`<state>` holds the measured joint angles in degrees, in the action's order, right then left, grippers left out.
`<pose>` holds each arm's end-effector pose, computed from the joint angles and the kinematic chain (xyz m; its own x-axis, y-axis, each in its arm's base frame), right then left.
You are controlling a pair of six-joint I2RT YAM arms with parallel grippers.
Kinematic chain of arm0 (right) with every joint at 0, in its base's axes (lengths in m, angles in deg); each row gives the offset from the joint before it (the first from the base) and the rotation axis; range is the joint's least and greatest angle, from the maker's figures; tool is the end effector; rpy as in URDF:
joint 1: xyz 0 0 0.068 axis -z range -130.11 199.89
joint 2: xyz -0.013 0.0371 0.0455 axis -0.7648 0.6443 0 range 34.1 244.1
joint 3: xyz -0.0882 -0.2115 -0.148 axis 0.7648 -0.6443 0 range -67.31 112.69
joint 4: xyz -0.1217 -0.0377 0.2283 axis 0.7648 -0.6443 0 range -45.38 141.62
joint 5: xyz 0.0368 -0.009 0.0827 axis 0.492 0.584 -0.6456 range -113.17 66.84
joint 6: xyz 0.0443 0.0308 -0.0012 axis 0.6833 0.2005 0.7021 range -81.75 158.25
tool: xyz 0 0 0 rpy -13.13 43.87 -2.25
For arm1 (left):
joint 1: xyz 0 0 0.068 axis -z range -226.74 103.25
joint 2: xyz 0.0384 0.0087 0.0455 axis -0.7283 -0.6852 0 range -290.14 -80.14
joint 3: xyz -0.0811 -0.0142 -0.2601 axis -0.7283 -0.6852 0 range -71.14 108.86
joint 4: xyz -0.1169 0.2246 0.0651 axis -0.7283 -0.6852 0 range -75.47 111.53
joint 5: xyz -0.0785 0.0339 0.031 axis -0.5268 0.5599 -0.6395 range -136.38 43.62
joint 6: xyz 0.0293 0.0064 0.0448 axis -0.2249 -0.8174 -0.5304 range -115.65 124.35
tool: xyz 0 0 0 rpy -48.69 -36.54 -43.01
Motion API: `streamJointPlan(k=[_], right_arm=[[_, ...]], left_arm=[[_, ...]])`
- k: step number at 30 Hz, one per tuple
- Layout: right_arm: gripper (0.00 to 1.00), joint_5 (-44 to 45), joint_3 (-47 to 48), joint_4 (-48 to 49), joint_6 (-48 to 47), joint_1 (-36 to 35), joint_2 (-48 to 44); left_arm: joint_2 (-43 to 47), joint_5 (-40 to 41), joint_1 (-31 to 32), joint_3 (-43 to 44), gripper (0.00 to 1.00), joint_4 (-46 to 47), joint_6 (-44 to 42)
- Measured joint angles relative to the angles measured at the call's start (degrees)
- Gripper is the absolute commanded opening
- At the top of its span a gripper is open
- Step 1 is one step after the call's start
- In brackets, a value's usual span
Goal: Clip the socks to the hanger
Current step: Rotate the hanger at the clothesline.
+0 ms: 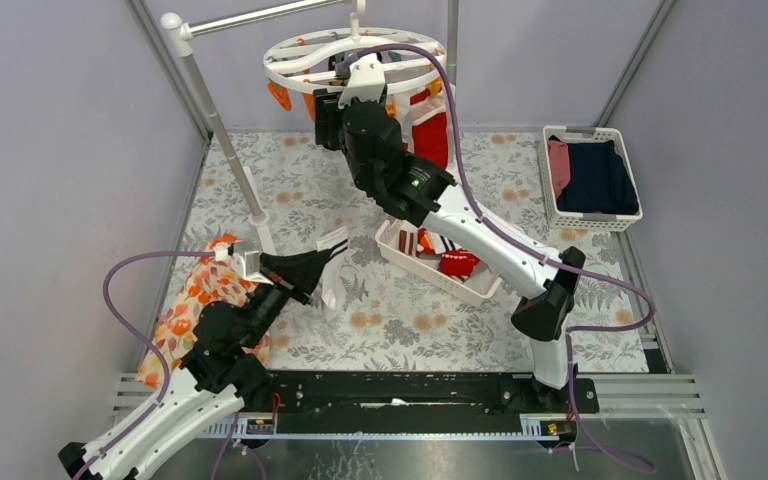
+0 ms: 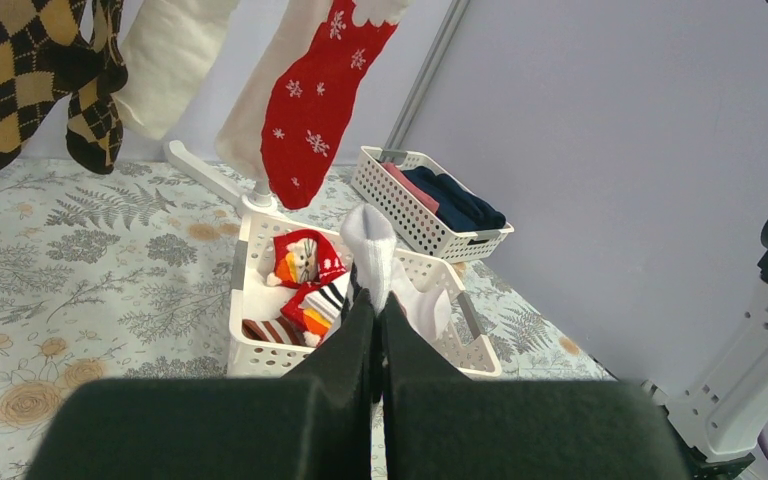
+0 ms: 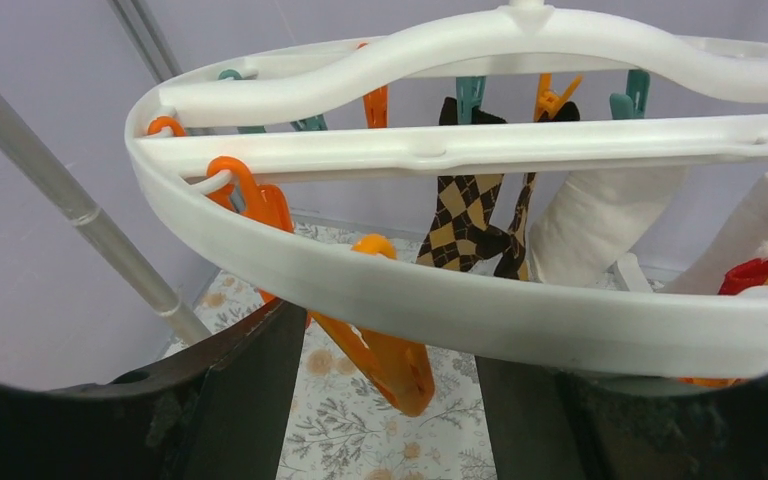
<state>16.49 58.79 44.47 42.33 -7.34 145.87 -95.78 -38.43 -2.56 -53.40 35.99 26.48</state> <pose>0.2580 0.3585 0.4900 0.0458 0.1723 -0.9840 -0.3087 0.9393 0.1501 0.0845 -0.0754 0.2848 -0.0349 -0.4863 -0.8731 0.6284 0.6687 -0.3975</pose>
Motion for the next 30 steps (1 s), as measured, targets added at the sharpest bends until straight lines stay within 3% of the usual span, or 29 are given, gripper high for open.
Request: streamJointPlan(k=[11, 30], right_arm=[[0.68, -3.0, -2.5, -4.1, 3.1, 1.2, -2.0], [0.68, -13.2, -4.6, -7.9, 5.9, 15.1, -9.1]], left_arm=[[0.2, 0.0, 0.0, 0.0, 0.0, 0.0, 0.0], [-2.7, -0.5, 0.0, 0.0, 0.0, 0.1, 0.0]])
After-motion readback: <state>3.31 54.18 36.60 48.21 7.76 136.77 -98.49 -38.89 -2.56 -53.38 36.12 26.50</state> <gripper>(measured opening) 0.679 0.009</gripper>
